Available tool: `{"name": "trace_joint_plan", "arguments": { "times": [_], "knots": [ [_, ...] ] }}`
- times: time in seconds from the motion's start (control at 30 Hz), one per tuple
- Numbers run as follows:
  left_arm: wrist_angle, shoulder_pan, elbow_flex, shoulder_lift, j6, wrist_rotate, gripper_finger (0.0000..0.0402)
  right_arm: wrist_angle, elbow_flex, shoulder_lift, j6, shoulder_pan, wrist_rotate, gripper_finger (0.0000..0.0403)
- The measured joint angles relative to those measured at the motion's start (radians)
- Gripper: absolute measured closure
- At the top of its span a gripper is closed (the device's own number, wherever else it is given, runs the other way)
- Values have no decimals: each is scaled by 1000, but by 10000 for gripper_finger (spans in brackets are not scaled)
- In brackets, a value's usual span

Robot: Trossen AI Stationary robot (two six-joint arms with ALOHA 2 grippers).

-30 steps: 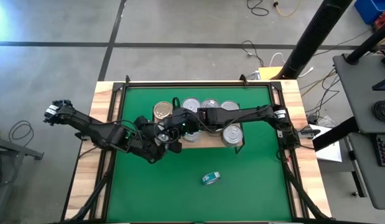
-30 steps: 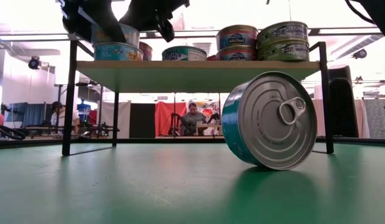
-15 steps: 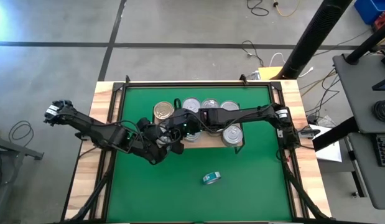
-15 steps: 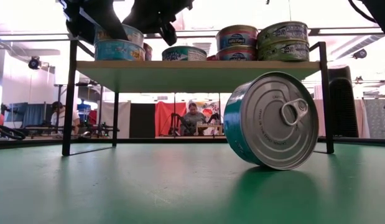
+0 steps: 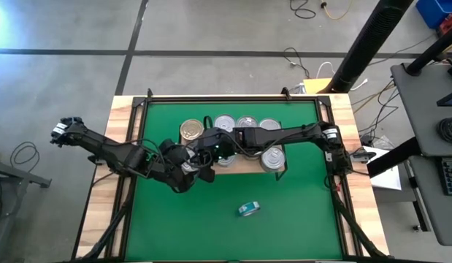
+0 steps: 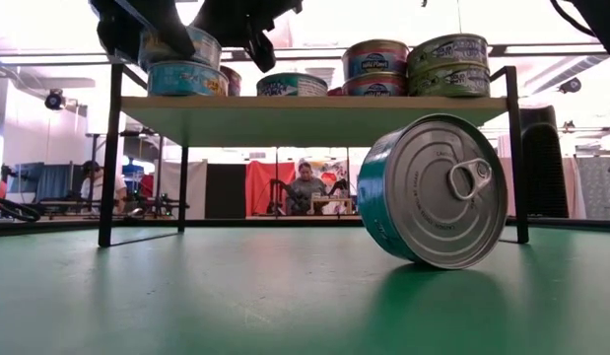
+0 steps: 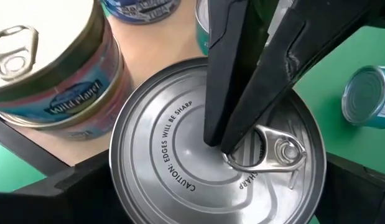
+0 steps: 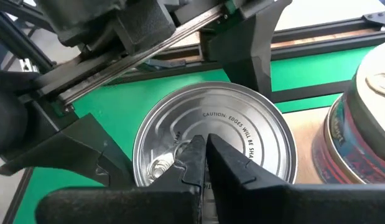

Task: Stack canned seafood by type on shelf
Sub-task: Stack the yellow and blue tuna can on top of the yellow and blue tuna can

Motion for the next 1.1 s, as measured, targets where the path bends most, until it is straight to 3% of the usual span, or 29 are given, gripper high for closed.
{"name": "trace_joint_plan", "arguments": {
  "times": [0.6, 1.1],
  "knots": [
    [90, 6, -10, 60, -46, -29, 1, -17, -9, 4, -1, -9, 6, 390],
    [-9, 5, -9, 19, -57, -16, 1, 17, 2, 22, 4, -11, 6, 390]
  ]
}}
